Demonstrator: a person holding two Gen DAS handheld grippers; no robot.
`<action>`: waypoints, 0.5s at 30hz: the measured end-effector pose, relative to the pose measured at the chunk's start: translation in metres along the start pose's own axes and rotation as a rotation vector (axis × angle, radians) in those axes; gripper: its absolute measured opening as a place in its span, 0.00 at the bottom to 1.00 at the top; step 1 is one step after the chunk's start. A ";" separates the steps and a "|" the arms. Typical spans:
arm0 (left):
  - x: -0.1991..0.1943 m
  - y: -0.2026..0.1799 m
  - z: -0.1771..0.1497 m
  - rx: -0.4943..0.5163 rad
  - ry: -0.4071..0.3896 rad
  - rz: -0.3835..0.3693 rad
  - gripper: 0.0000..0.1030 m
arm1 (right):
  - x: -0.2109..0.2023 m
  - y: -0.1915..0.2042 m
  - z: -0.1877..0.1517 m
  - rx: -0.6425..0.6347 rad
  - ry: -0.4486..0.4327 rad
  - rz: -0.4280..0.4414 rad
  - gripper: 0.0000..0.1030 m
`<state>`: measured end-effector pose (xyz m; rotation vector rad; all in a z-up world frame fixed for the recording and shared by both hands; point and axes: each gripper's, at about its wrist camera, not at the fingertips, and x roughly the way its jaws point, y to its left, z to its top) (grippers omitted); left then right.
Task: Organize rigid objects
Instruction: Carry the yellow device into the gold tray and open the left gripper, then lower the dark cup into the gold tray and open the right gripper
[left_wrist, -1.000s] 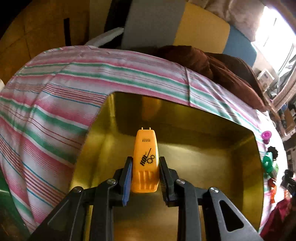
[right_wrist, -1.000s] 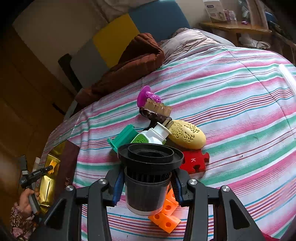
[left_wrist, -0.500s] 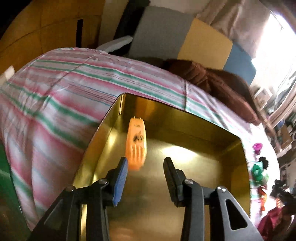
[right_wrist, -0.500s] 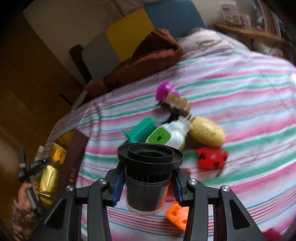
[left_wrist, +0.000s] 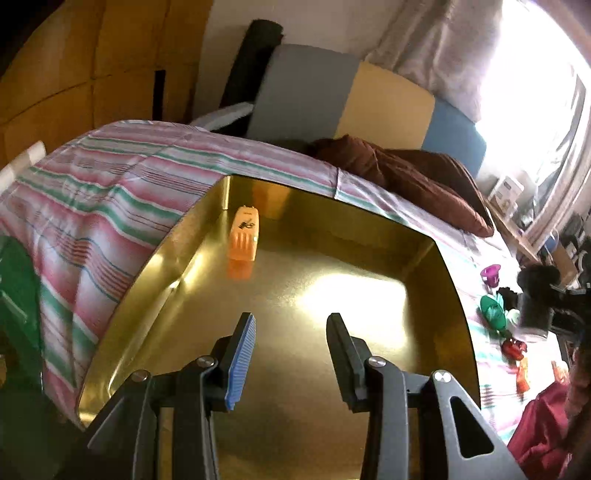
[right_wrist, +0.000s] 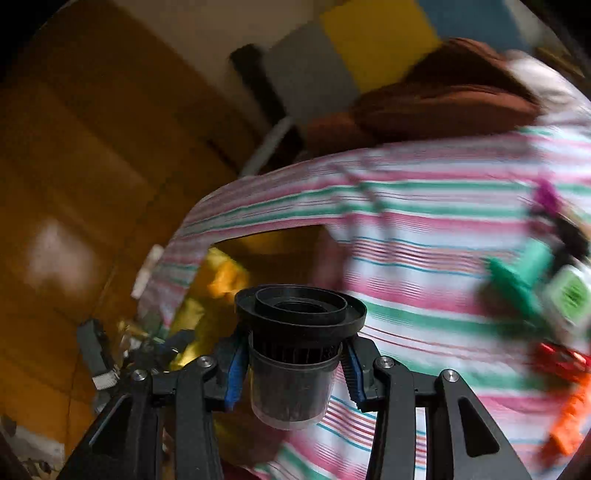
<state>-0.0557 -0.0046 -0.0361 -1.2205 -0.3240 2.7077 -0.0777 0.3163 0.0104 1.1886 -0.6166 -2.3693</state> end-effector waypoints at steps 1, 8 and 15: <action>-0.003 0.002 -0.001 -0.008 -0.007 0.004 0.39 | 0.012 0.013 0.003 -0.025 0.017 0.000 0.44; -0.012 0.015 -0.007 -0.034 -0.013 0.040 0.39 | 0.099 0.068 0.010 -0.099 0.164 -0.037 0.44; -0.016 0.030 -0.006 -0.085 -0.023 0.041 0.39 | 0.183 0.084 0.008 0.039 0.377 0.021 0.44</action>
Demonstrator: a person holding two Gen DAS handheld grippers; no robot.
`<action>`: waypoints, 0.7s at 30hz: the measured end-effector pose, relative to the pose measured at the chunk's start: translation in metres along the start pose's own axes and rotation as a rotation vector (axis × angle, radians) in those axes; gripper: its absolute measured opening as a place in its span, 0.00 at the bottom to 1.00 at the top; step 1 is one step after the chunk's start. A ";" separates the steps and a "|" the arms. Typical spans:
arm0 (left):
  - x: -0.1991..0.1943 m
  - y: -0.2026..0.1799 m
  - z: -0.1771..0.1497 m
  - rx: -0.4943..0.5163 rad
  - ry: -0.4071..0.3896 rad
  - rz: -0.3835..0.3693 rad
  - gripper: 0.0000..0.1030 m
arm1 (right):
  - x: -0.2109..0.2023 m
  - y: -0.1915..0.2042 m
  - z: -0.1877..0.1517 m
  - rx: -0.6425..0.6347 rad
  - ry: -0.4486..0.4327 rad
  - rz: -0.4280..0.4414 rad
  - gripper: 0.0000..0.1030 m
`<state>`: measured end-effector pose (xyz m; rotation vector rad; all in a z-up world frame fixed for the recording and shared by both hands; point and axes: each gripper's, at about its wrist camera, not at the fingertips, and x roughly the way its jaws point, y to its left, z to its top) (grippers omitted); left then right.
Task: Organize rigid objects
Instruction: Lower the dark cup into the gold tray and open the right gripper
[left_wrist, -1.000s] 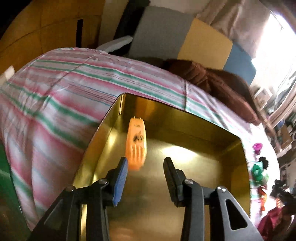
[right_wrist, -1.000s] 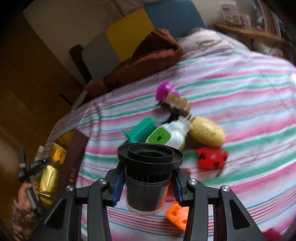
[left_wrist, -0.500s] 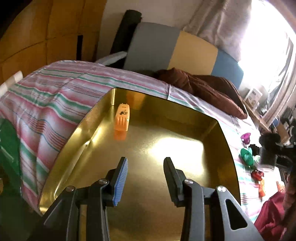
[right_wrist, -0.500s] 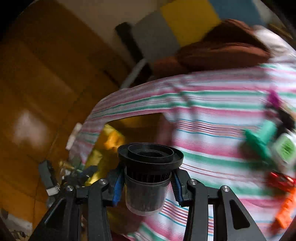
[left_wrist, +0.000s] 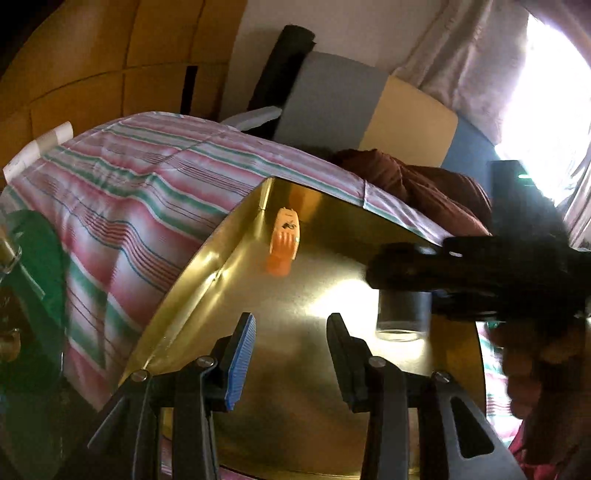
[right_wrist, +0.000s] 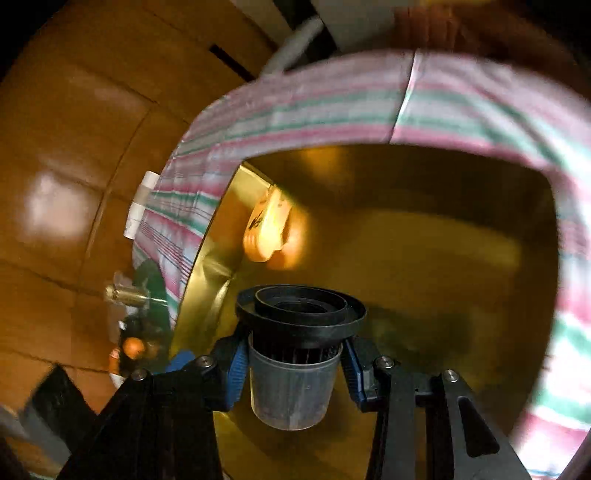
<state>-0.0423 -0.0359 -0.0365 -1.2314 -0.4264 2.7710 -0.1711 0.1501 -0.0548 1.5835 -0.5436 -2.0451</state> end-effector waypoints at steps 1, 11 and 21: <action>0.000 0.001 0.001 -0.002 0.001 0.001 0.39 | 0.010 0.003 0.004 0.016 0.003 0.004 0.44; 0.003 0.007 0.000 -0.022 0.018 -0.004 0.39 | 0.032 0.017 0.039 0.008 -0.104 -0.107 0.60; 0.004 0.005 -0.004 -0.020 0.019 -0.001 0.39 | -0.029 0.041 0.004 -0.197 -0.259 -0.190 0.64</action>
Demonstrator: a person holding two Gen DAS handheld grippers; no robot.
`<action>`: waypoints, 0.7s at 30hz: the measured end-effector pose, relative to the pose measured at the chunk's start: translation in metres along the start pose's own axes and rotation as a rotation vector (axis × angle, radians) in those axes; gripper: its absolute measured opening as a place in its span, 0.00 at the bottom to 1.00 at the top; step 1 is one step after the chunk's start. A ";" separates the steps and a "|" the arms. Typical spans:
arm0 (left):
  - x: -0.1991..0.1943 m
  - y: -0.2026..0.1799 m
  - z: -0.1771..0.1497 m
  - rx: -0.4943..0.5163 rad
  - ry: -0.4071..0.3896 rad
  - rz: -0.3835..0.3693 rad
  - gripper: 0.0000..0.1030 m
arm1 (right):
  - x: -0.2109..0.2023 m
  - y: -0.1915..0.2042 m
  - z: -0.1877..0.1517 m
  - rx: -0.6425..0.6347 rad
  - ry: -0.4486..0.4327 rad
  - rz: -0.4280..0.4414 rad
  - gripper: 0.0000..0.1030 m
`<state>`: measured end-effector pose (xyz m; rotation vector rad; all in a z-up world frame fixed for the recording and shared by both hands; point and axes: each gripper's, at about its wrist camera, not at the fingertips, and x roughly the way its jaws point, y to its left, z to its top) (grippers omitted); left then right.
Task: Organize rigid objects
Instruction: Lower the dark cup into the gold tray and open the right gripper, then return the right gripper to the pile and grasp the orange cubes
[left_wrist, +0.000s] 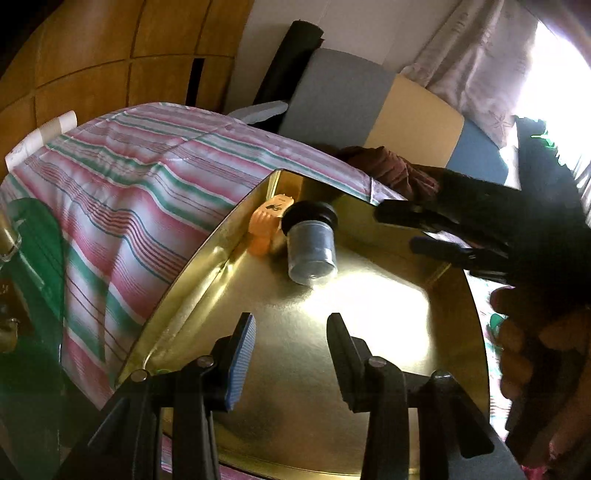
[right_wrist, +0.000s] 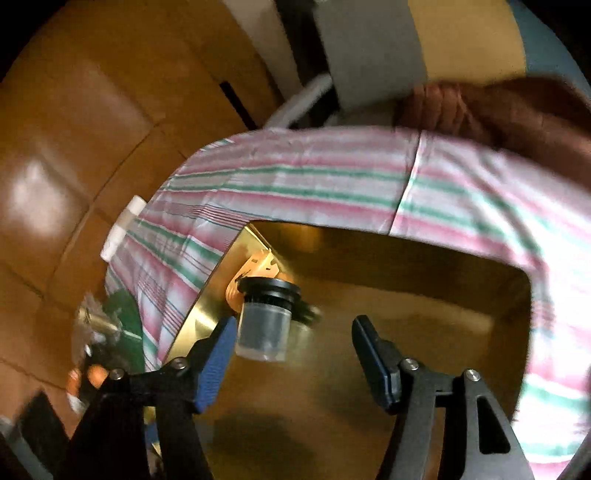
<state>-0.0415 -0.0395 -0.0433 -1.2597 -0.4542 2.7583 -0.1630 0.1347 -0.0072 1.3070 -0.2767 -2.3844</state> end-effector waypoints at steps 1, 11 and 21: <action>0.000 -0.002 0.000 0.006 -0.001 -0.001 0.39 | -0.011 0.003 -0.004 -0.038 -0.024 -0.017 0.64; -0.009 -0.025 -0.010 0.080 -0.023 -0.044 0.39 | -0.079 -0.028 -0.039 -0.026 -0.136 -0.069 0.69; -0.018 -0.063 -0.027 0.186 -0.024 -0.159 0.39 | -0.127 -0.078 -0.094 -0.002 -0.157 -0.256 0.73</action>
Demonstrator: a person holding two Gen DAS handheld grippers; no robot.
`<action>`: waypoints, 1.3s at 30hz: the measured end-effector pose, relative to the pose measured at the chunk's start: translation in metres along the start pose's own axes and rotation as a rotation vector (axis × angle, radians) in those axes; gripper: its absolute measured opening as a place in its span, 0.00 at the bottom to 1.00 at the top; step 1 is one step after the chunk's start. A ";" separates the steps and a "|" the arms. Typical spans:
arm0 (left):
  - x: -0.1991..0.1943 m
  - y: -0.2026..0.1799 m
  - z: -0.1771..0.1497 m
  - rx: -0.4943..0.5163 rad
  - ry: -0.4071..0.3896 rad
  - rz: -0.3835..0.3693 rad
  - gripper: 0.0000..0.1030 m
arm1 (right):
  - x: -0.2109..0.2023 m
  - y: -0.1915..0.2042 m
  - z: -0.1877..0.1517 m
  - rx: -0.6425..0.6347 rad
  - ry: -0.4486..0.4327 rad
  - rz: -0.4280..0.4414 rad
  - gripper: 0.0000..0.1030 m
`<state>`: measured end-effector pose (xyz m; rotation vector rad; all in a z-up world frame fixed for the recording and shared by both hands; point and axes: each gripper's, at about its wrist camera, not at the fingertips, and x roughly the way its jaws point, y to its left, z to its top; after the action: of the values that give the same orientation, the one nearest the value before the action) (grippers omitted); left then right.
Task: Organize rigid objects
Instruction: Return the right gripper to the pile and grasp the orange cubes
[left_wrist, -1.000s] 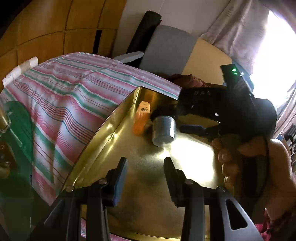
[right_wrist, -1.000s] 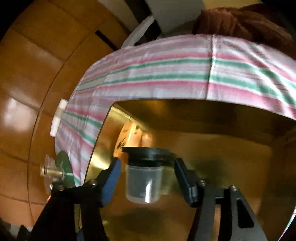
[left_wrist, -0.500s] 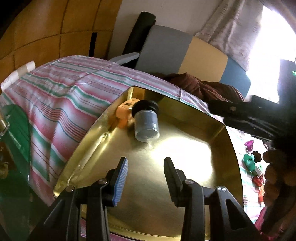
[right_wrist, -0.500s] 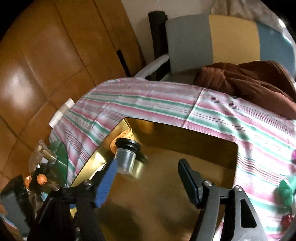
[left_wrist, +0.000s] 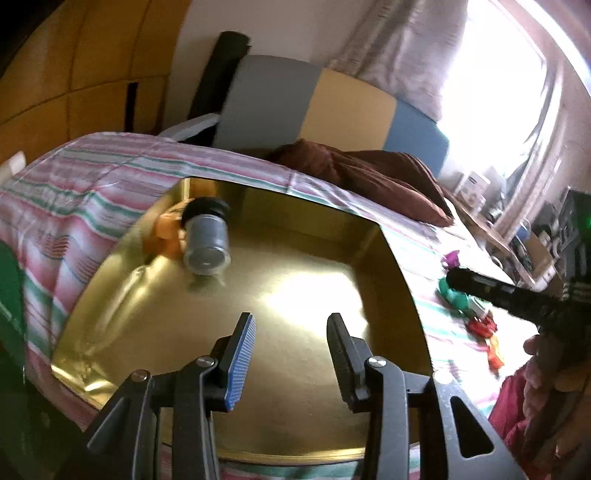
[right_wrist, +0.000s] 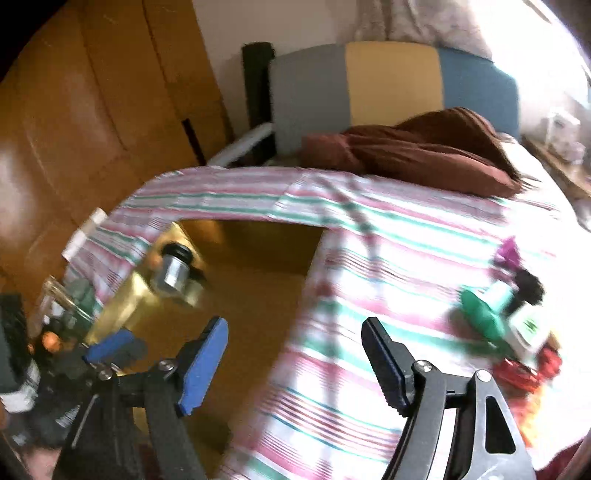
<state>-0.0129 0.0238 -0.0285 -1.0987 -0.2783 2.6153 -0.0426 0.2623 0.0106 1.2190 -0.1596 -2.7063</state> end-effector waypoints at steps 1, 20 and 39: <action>0.000 -0.004 -0.001 0.011 0.003 -0.002 0.39 | -0.001 -0.005 -0.005 0.006 0.005 -0.018 0.73; -0.005 -0.078 -0.020 0.237 0.036 -0.100 0.39 | -0.029 -0.201 -0.077 0.342 0.197 -0.401 0.73; 0.002 -0.139 -0.029 0.373 0.108 -0.158 0.39 | -0.001 -0.253 -0.060 0.228 0.334 -0.347 0.29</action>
<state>0.0330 0.1571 -0.0100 -1.0342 0.1372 2.3334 -0.0251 0.5088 -0.0704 1.9047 -0.2363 -2.7636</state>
